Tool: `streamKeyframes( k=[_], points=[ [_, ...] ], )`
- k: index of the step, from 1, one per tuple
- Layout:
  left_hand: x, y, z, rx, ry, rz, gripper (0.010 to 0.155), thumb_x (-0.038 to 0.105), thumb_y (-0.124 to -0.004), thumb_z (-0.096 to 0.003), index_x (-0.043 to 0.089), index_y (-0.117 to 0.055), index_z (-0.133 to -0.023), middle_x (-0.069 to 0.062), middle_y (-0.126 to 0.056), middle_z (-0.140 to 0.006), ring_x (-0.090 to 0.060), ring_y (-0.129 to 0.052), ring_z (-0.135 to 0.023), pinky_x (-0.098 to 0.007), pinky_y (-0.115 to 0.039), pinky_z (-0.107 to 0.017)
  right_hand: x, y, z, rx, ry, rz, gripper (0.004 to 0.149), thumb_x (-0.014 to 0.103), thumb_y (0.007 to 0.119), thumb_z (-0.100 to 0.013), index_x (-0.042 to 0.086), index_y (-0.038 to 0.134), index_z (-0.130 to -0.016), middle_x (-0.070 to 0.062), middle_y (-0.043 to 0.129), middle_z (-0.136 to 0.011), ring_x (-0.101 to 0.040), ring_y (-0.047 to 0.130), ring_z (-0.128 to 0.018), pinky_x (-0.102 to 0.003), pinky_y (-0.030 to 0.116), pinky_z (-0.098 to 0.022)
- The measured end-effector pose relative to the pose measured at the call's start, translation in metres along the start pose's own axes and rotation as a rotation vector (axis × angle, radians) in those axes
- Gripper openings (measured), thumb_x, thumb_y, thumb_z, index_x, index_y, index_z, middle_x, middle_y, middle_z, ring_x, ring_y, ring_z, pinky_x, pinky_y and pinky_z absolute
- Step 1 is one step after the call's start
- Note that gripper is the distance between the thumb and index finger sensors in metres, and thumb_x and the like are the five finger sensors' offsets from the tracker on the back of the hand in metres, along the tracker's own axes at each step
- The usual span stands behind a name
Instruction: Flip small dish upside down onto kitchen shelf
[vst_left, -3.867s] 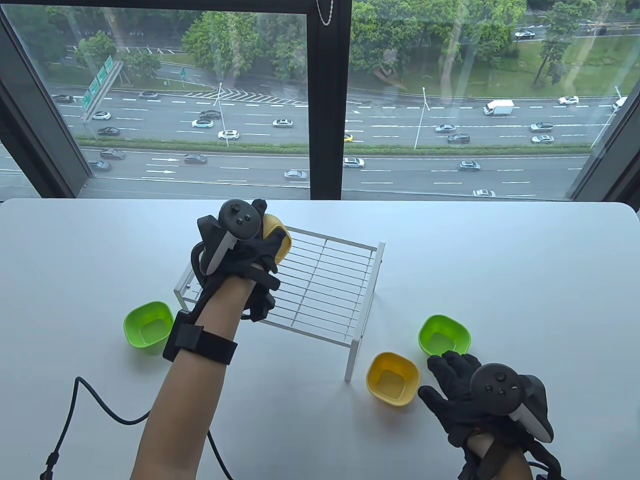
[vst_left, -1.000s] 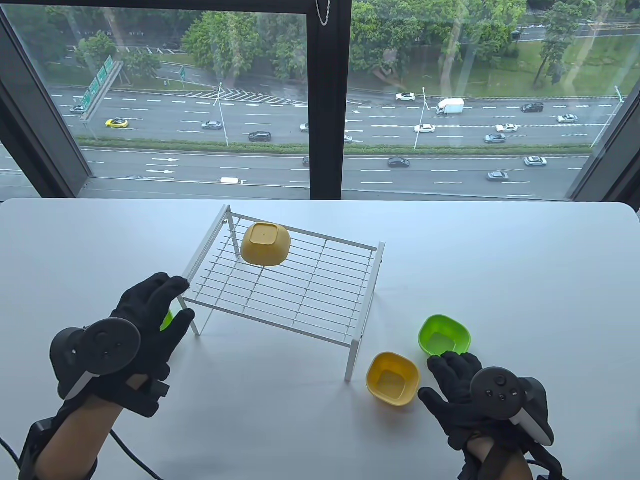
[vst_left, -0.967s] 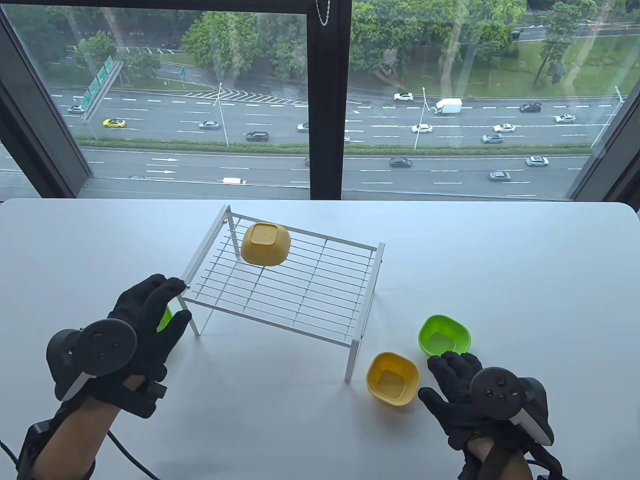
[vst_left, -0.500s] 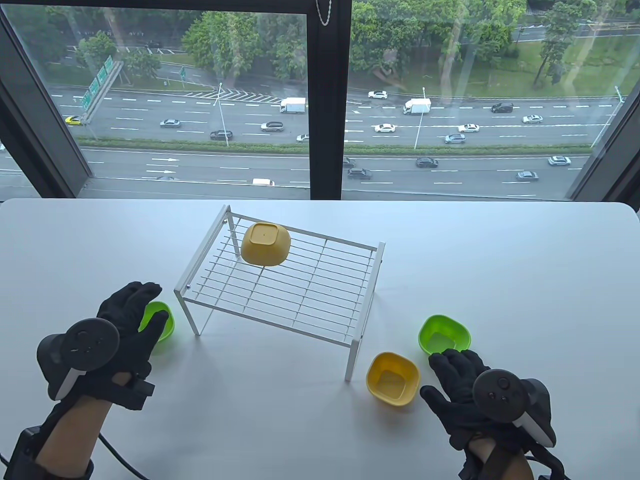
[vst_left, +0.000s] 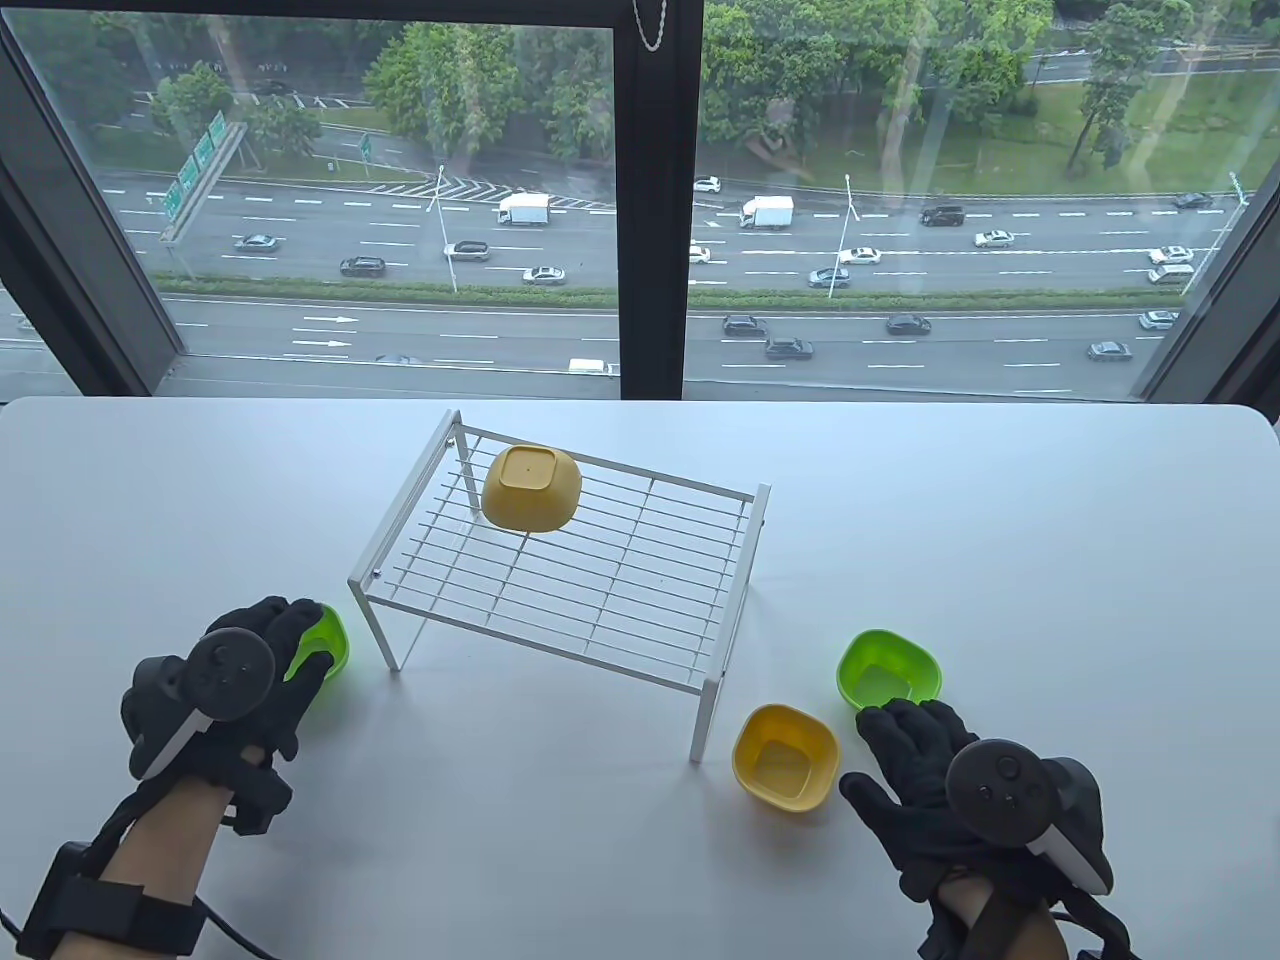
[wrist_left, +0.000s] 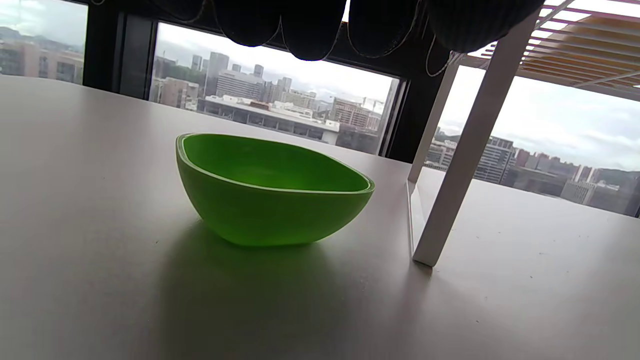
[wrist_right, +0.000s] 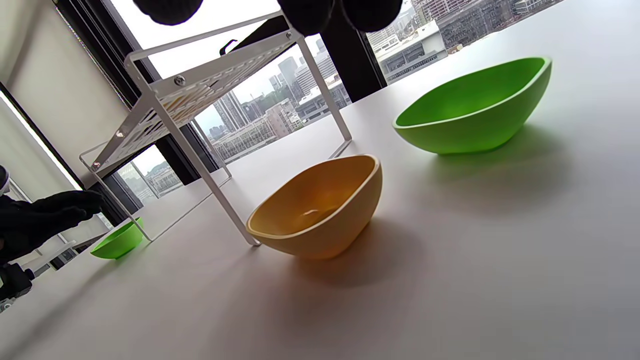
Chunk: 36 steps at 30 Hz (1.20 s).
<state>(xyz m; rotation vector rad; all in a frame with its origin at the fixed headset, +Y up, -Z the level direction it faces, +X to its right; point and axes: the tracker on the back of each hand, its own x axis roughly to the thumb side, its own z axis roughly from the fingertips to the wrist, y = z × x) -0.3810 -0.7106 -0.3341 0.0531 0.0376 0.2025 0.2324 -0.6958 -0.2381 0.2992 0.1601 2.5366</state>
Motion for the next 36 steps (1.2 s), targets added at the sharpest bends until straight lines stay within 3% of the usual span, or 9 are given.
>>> streamKeyframes(
  k=[10, 18, 30, 36],
  points=[
    [-0.003, -0.029, -0.005, -0.137, 0.041, -0.125, 0.068, 0.059, -0.069, -0.0437, 0.033, -0.061, -0.107, 0.002, -0.056, -0.118, -0.038, -0.047, -0.111, -0.061, -0.045, -0.083, 0.000, 0.001, 0.000, 0.013, 0.002, -0.009, 0.077, 0.061, 0.064, -0.051, 0.017, 0.045, -0.110, -0.020, 0.038, -0.116, -0.050, 0.025, -0.103, -0.072, 0.026, -0.070],
    [-0.002, -0.043, -0.007, -0.216, 0.076, -0.213, 0.066, 0.055, -0.071, -0.0447, 0.033, -0.061, -0.107, 0.007, -0.049, -0.121, -0.036, -0.040, -0.113, -0.061, -0.045, -0.083, 0.000, 0.001, 0.000, 0.010, 0.003, -0.012, 0.077, 0.061, 0.064, -0.051, 0.017, 0.045, -0.110, -0.020, 0.038, -0.116, -0.050, 0.025, -0.103, -0.072, 0.026, -0.070],
    [0.003, -0.046, -0.008, -0.192, 0.094, -0.303, 0.048, 0.044, -0.078, -0.0452, 0.034, -0.079, -0.092, 0.008, -0.060, -0.116, -0.032, -0.048, -0.111, -0.061, -0.054, -0.080, 0.000, 0.001, -0.001, 0.020, 0.004, -0.019, 0.078, 0.062, 0.064, -0.051, 0.016, 0.041, -0.110, -0.020, 0.038, -0.116, -0.050, 0.024, -0.104, -0.072, 0.026, -0.070],
    [0.004, -0.043, -0.008, -0.164, 0.091, -0.312, 0.046, 0.045, -0.081, -0.0432, 0.033, -0.078, -0.088, 0.007, -0.062, -0.114, -0.034, -0.053, -0.110, -0.062, -0.060, -0.078, -0.001, 0.001, 0.000, 0.014, 0.002, -0.025, 0.078, 0.062, 0.064, -0.051, 0.015, 0.041, -0.110, -0.020, 0.038, -0.116, -0.051, 0.024, -0.103, -0.072, 0.026, -0.070]
  ],
)
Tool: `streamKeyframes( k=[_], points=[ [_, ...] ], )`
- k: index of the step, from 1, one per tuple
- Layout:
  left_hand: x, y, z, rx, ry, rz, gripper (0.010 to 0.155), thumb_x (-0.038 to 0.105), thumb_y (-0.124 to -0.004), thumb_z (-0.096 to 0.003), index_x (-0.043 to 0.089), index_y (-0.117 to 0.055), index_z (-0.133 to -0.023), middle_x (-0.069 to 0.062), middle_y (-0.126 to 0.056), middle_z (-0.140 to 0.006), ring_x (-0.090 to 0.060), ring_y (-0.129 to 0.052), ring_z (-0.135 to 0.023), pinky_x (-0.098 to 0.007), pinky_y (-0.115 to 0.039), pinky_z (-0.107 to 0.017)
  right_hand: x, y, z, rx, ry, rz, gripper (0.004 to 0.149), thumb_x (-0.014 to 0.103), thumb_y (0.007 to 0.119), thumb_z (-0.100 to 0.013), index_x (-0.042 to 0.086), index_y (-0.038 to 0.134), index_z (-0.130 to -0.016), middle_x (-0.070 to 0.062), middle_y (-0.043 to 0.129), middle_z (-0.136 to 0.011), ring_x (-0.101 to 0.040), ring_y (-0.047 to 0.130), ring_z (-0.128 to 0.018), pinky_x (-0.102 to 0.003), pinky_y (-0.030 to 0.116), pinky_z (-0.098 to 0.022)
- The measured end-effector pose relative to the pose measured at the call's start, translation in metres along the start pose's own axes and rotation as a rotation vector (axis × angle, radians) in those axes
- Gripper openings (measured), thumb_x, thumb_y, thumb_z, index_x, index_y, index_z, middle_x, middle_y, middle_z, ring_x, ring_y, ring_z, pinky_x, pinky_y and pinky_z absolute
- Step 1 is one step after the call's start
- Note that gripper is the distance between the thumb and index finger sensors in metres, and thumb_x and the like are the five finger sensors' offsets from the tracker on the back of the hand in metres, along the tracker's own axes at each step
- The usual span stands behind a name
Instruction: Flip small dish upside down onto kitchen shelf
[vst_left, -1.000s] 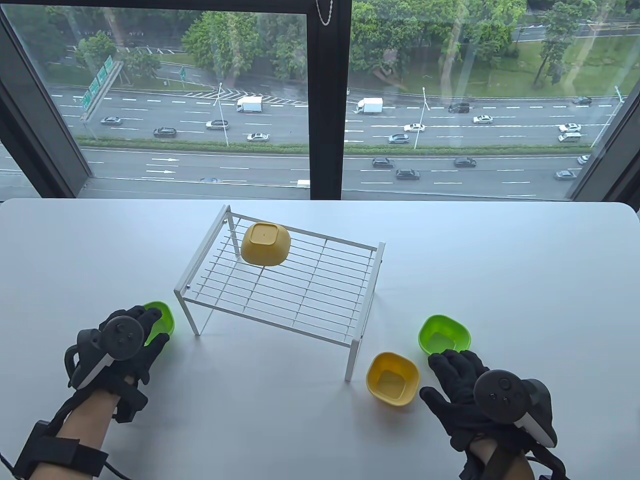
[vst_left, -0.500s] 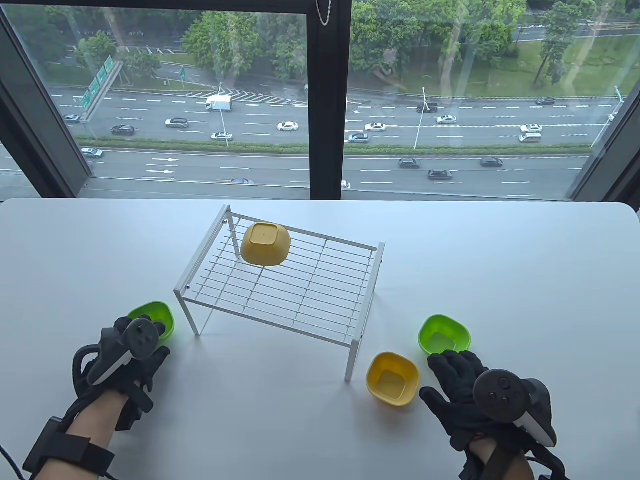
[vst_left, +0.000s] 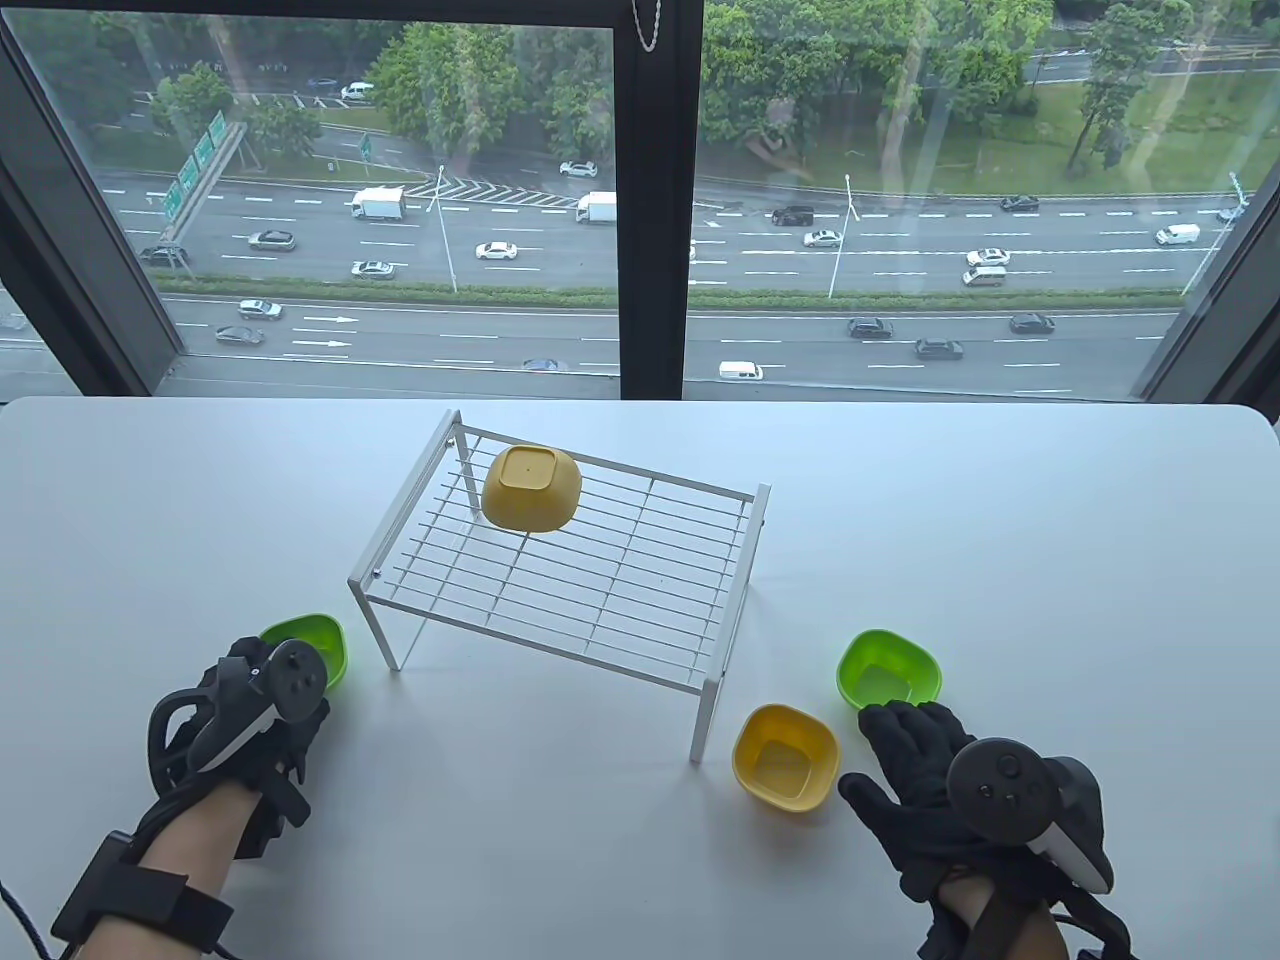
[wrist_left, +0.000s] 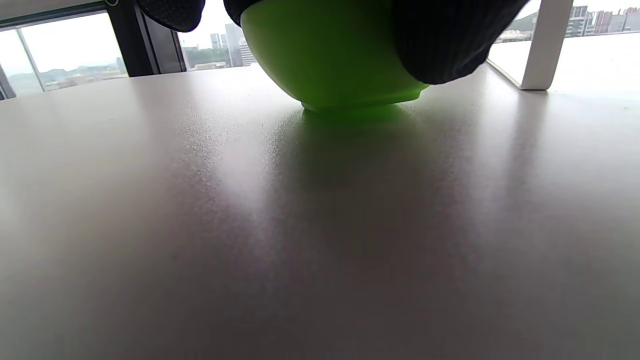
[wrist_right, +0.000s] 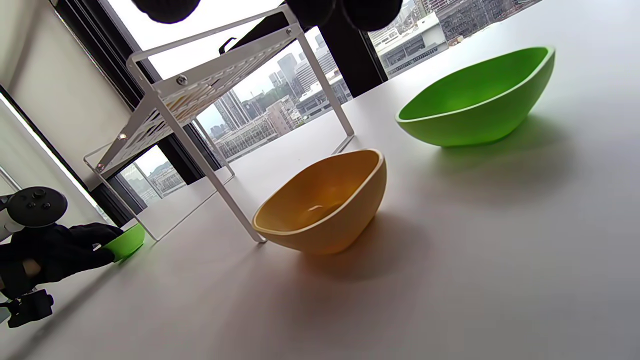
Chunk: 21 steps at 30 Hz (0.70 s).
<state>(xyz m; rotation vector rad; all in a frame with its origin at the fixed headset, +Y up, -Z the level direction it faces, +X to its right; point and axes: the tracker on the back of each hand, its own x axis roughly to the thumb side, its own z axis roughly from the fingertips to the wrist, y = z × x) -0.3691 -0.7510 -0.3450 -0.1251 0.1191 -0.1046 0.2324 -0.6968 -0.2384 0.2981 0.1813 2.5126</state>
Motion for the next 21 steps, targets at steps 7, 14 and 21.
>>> streamKeyframes(
  k=[7, 14, 21],
  points=[
    [-0.009, 0.017, 0.001, 0.036, 0.010, 0.057, 0.046, 0.043, -0.084, -0.0416, 0.032, -0.077, -0.085, 0.006, -0.073, -0.109, -0.032, -0.060, -0.108, -0.061, -0.064, -0.077, -0.001, 0.000, -0.002, 0.004, 0.010, -0.006, 0.078, 0.062, 0.064, -0.051, 0.015, 0.041, -0.110, -0.020, 0.037, -0.116, -0.050, 0.024, -0.103, -0.072, 0.026, -0.070],
    [-0.010, 0.034, 0.007, 0.076, -0.020, 0.087, 0.046, 0.042, -0.085, -0.0409, 0.033, -0.077, -0.085, 0.006, -0.093, -0.094, -0.028, -0.086, -0.094, -0.056, -0.075, -0.072, -0.002, 0.000, 0.000, -0.006, 0.013, -0.023, 0.079, 0.061, 0.064, -0.051, 0.015, 0.041, -0.110, -0.020, 0.038, -0.116, -0.051, 0.025, -0.103, -0.073, 0.026, -0.070],
    [-0.008, 0.045, 0.012, 0.129, -0.056, 0.085, 0.049, 0.040, -0.084, -0.0418, 0.036, -0.074, -0.090, 0.007, -0.095, -0.089, -0.026, -0.089, -0.090, -0.056, -0.075, -0.072, -0.004, -0.002, -0.001, -0.005, 0.020, -0.032, 0.079, 0.061, 0.064, -0.051, 0.015, 0.041, -0.110, -0.021, 0.038, -0.116, -0.051, 0.025, -0.103, -0.073, 0.026, -0.070]
  ],
)
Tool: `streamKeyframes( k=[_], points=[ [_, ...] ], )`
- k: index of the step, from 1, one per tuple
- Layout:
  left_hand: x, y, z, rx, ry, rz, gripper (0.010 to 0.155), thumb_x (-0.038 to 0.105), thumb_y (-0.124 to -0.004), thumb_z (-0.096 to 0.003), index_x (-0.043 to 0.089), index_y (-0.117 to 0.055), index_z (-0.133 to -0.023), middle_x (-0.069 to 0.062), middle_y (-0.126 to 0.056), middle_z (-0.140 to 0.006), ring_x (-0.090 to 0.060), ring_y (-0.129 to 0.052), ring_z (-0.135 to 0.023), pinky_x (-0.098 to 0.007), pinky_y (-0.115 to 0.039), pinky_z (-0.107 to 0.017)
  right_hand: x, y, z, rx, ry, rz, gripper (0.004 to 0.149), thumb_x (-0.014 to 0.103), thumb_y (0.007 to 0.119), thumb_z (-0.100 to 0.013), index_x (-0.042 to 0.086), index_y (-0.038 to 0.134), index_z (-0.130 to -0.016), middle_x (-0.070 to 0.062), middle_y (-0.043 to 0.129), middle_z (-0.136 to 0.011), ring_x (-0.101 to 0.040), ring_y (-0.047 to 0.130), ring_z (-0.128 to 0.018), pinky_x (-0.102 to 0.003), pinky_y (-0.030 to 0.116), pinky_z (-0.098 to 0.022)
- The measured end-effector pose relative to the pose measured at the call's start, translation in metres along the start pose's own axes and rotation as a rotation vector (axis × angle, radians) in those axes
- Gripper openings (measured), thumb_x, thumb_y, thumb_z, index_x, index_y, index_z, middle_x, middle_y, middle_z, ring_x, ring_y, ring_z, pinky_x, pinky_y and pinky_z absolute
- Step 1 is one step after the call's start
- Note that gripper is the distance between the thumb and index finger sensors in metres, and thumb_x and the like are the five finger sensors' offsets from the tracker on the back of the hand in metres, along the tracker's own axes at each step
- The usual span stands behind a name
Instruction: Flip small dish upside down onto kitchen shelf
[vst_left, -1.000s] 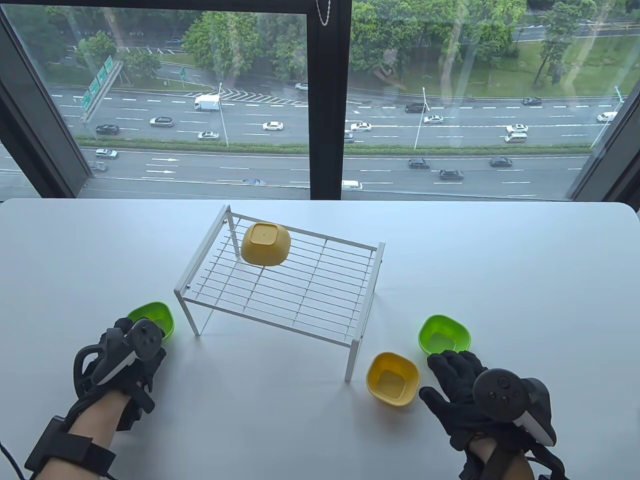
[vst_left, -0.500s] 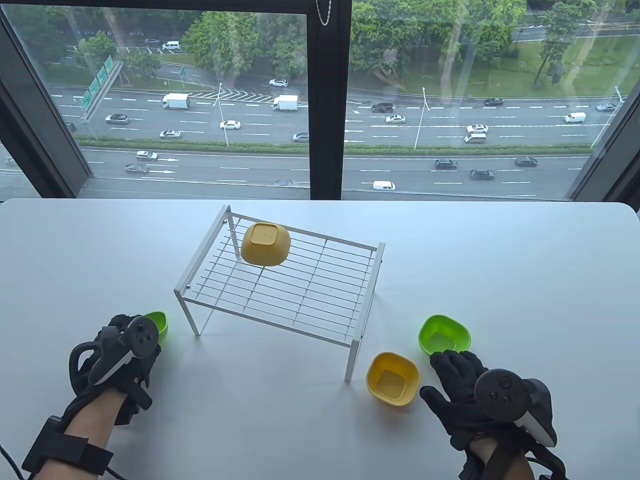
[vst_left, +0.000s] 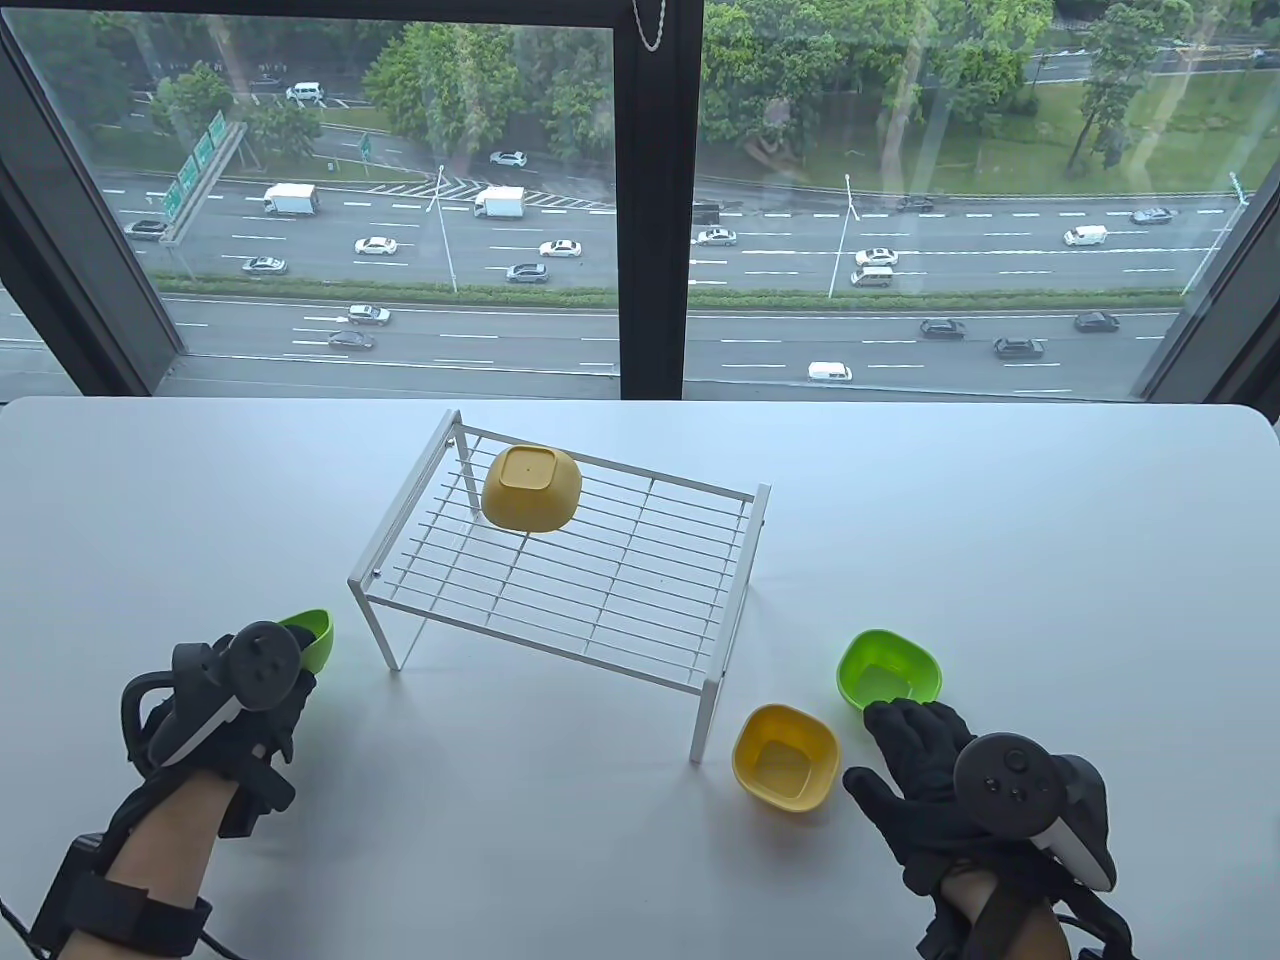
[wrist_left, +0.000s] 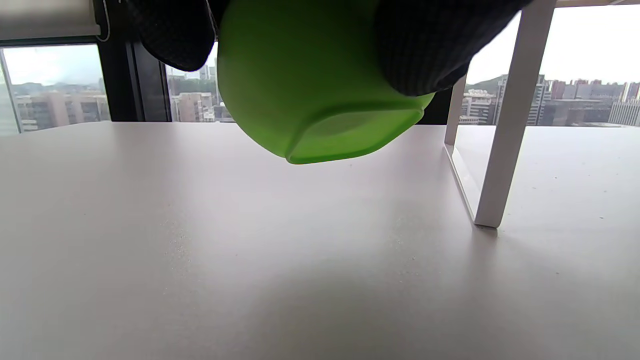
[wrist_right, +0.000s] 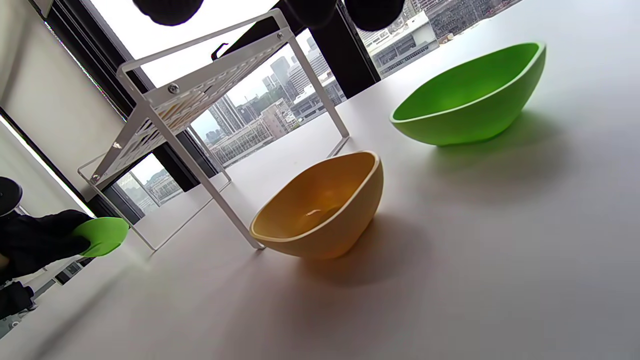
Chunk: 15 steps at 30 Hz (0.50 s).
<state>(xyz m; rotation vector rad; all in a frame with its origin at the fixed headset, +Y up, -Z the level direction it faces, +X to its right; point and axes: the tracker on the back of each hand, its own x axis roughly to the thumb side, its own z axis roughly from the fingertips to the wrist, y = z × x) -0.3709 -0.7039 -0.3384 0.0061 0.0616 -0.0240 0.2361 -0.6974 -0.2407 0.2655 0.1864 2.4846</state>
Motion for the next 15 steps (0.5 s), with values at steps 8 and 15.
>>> streamKeyframes(
  k=[8, 15],
  points=[
    [0.002, 0.015, 0.007, 0.048, -0.021, 0.036, 0.058, 0.038, -0.084, -0.0421, 0.035, -0.070, -0.098, 0.009, -0.098, -0.082, -0.025, -0.093, -0.086, -0.057, -0.076, -0.071, 0.000, 0.000, 0.001, 0.004, -0.011, 0.011, 0.079, 0.061, 0.064, -0.051, 0.015, 0.041, -0.110, -0.021, 0.038, -0.116, -0.051, 0.025, -0.103, -0.073, 0.026, -0.070],
    [0.009, 0.046, 0.025, 0.159, -0.068, 0.117, 0.061, 0.034, -0.077, -0.0451, 0.031, -0.059, -0.104, 0.006, -0.088, -0.085, -0.029, -0.087, -0.089, -0.063, -0.070, -0.073, 0.000, 0.002, 0.001, 0.010, -0.012, 0.015, 0.079, 0.061, 0.064, -0.051, 0.015, 0.041, -0.110, -0.021, 0.038, -0.116, -0.051, 0.025, -0.103, -0.073, 0.026, -0.070]
  ],
)
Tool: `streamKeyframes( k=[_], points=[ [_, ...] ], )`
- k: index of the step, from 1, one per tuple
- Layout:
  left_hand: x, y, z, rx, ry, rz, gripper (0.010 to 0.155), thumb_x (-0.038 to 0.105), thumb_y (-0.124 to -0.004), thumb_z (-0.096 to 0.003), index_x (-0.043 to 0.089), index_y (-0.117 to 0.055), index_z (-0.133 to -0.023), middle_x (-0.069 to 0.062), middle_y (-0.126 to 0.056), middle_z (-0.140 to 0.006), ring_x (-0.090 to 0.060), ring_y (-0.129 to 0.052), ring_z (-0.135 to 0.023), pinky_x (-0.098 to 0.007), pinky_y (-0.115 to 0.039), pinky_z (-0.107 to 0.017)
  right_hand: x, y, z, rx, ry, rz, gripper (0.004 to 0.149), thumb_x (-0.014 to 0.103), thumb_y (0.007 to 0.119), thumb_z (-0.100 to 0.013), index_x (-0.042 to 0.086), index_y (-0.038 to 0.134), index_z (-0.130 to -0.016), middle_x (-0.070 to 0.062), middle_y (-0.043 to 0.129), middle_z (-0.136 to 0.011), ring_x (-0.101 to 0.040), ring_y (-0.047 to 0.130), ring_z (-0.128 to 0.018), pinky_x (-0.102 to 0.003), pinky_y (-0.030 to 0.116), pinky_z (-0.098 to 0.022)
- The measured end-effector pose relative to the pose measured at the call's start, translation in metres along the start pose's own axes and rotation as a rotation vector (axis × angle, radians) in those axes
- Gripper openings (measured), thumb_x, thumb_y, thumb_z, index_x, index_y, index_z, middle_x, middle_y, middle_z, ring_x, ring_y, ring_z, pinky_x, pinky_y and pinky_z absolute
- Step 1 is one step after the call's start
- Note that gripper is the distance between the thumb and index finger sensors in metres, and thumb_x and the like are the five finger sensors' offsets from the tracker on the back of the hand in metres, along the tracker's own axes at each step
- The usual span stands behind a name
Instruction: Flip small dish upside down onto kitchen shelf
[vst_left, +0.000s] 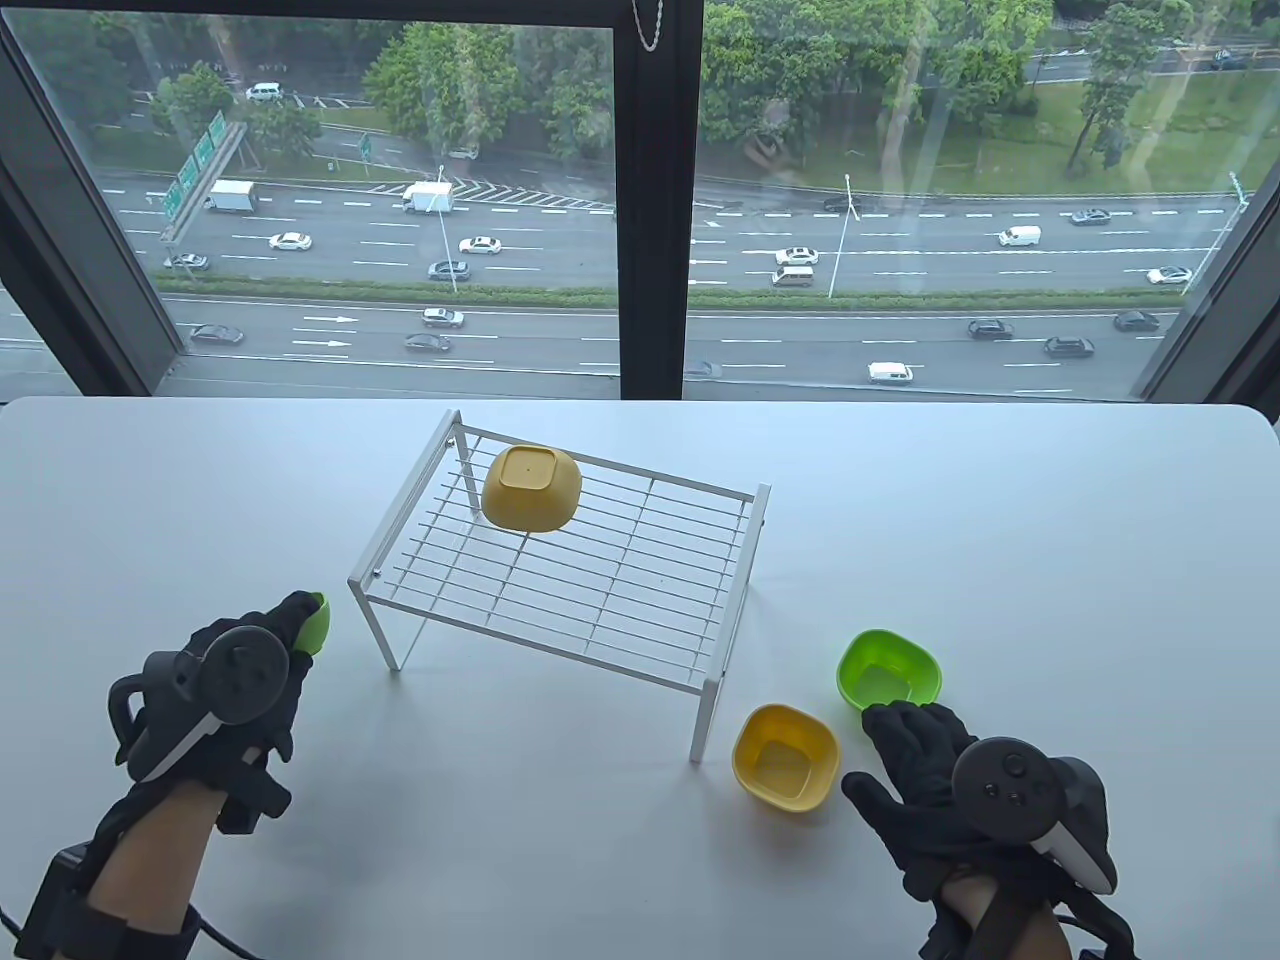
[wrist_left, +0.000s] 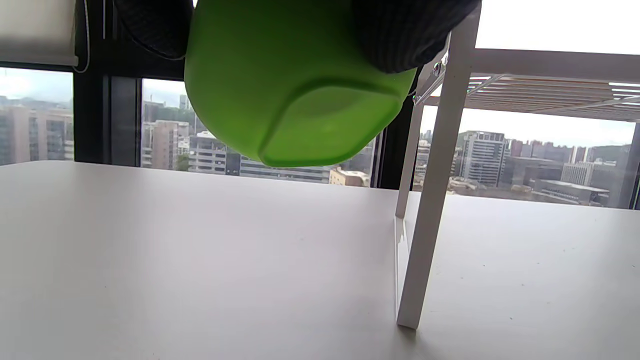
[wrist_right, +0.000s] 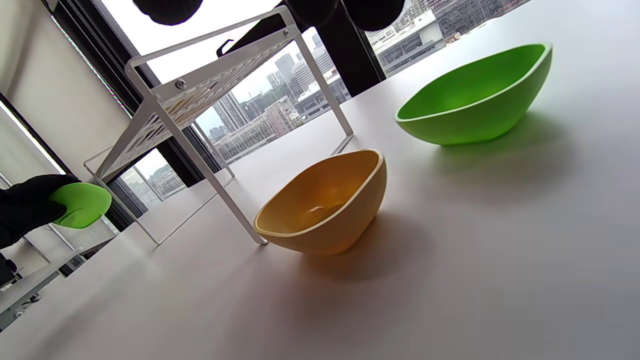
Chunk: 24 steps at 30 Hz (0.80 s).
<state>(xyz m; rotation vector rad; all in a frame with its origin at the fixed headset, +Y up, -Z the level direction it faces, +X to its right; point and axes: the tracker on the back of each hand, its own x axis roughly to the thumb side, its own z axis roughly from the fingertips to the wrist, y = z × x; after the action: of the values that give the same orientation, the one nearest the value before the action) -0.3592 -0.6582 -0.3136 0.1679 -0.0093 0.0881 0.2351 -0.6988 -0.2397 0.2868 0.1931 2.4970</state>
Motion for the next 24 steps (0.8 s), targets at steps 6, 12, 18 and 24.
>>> streamKeyframes(
  k=[6, 12, 18, 24],
  points=[
    [0.002, 0.018, 0.014, 0.061, -0.031, 0.041, 0.061, 0.034, -0.072, -0.0459, 0.033, -0.058, -0.105, 0.006, -0.086, -0.084, -0.028, -0.087, -0.087, -0.062, -0.071, -0.072, 0.001, 0.002, -0.001, 0.010, 0.005, 0.008, 0.079, 0.061, 0.064, -0.051, 0.015, 0.041, -0.110, -0.020, 0.038, -0.116, -0.051, 0.025, -0.103, -0.073, 0.026, -0.070],
    [0.009, 0.033, 0.024, 0.149, -0.083, 0.077, 0.061, 0.034, -0.068, -0.0468, 0.033, -0.056, -0.106, 0.006, -0.084, -0.085, -0.027, -0.086, -0.086, -0.062, -0.070, -0.072, 0.001, 0.003, -0.001, 0.016, 0.001, 0.012, 0.079, 0.061, 0.064, -0.051, 0.015, 0.041, -0.110, -0.020, 0.037, -0.116, -0.051, 0.025, -0.103, -0.073, 0.026, -0.070],
    [0.013, 0.042, 0.029, 0.209, -0.120, 0.104, 0.061, 0.036, -0.064, -0.0476, 0.031, -0.052, -0.108, 0.005, -0.083, -0.084, -0.027, -0.086, -0.082, -0.060, -0.072, -0.071, 0.002, 0.003, -0.003, 0.028, 0.003, 0.014, 0.079, 0.062, 0.064, -0.051, 0.015, 0.040, -0.110, -0.020, 0.037, -0.116, -0.051, 0.025, -0.103, -0.073, 0.026, -0.070],
    [0.023, 0.048, 0.036, 0.261, -0.237, 0.140, 0.064, 0.040, -0.059, -0.0486, 0.027, -0.045, -0.109, 0.003, -0.079, -0.083, -0.025, -0.084, -0.078, -0.057, -0.074, -0.070, 0.007, 0.000, -0.002, 0.003, -0.021, -0.001, 0.079, 0.062, 0.063, -0.051, 0.015, 0.039, -0.110, -0.020, 0.037, -0.116, -0.051, 0.025, -0.103, -0.073, 0.026, -0.070]
  ],
)
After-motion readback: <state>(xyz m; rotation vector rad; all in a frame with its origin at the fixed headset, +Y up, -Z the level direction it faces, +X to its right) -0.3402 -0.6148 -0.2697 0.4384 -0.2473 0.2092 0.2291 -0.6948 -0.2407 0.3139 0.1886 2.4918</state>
